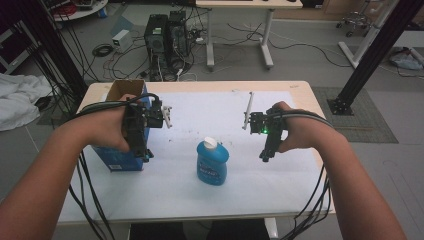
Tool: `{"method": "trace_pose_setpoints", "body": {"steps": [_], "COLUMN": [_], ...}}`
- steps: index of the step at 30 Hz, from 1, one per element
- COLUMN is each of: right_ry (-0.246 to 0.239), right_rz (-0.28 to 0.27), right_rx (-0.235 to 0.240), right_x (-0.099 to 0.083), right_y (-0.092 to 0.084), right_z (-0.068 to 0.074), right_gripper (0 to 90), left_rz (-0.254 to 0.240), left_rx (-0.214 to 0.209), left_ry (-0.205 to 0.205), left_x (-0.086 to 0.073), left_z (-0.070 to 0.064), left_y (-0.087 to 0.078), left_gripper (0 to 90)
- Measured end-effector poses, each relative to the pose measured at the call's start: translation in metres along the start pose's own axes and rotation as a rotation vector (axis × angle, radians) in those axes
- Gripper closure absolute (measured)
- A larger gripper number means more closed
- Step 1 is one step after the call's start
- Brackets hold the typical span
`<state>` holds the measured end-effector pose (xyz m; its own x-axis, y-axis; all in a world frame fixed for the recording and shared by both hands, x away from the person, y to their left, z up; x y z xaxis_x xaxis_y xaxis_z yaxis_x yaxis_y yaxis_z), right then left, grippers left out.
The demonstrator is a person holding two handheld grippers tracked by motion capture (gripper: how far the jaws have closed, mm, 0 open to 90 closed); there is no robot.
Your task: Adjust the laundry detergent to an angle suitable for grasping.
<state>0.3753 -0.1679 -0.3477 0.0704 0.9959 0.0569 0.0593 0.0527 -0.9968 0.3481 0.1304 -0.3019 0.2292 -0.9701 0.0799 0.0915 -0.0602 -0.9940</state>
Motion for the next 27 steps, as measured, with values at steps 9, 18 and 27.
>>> {"method": "trace_pose_setpoints", "body": {"steps": [9, 18, 27], "right_ry": [0.004, 0.005, 0.000], "right_rz": [0.002, 0.009, -0.002], "right_rx": [0.003, 0.007, 0.005], "right_x": [0.001, 0.001, 0.000], "right_y": [-0.004, -0.008, -0.009], "right_z": [0.001, -0.001, -0.007], "right_gripper": [13.3, 13.3, 13.3], "left_rz": [0.010, -0.002, -0.034], "left_rx": [-0.014, -0.024, -0.031], "left_ry": [0.011, 0.011, -0.006], "left_x": [0.001, 0.002, 0.008], "left_z": [0.003, 0.008, 0.019], "left_y": [0.001, 0.007, 0.008], "left_gripper": [7.9, 7.9, 7.9]}}
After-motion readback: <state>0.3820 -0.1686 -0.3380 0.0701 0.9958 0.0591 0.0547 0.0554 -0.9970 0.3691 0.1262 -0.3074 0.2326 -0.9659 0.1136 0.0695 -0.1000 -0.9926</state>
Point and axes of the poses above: each handheld gripper's, and its own axes: y roughly forward along the jaws, x roughly out of its top, z roughly to its left, the point moved 6 cm from there along y, roughly forward along the jaws, and after that the axes turned 6 degrees about -y, right-handed, at the moved point
